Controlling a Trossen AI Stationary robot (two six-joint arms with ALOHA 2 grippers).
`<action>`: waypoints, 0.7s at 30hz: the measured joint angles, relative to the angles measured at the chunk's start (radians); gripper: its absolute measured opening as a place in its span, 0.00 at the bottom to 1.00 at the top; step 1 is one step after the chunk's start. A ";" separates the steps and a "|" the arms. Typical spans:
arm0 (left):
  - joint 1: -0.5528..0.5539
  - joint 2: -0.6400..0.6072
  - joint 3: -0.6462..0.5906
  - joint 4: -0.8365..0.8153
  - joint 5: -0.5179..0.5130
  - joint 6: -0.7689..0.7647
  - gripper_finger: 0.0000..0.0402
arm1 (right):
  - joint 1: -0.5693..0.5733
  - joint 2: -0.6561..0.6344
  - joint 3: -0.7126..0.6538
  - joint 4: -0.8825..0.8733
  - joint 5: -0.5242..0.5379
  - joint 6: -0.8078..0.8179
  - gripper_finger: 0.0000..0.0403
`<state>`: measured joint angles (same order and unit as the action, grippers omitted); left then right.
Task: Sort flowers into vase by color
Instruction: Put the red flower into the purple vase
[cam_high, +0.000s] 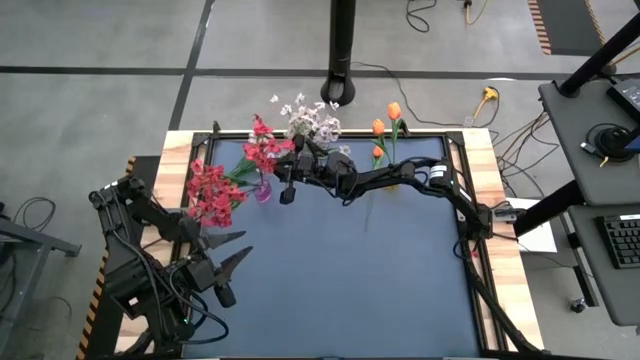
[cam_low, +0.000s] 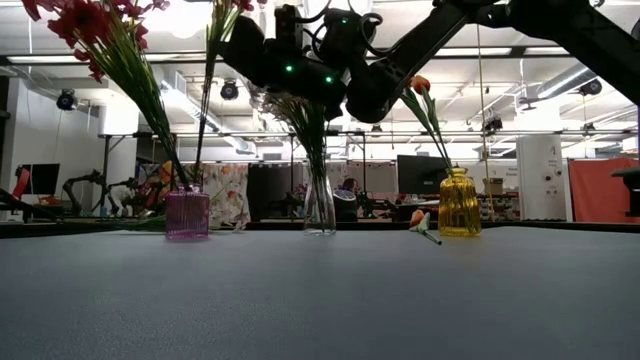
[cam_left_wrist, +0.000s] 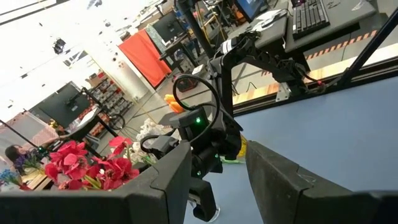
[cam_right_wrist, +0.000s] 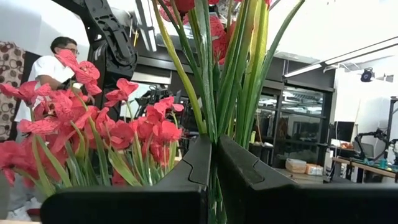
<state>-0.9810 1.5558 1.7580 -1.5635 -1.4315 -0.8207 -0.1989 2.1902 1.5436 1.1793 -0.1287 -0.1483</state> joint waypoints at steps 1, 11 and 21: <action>0.000 0.000 0.000 0.000 0.000 0.000 0.34 | 0.000 0.000 0.000 0.000 0.000 -0.005 0.03; 0.000 0.000 0.000 0.000 0.000 0.000 0.34 | 0.000 0.000 0.000 -0.071 0.000 -0.043 0.03; 0.000 0.000 0.000 0.000 -0.001 0.000 0.34 | 0.000 0.000 0.006 -0.133 0.000 -0.045 0.03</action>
<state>-0.9810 1.5562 1.7580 -1.5635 -1.4323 -0.8207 -0.1989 2.1902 1.5494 1.0458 -0.1287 -0.1930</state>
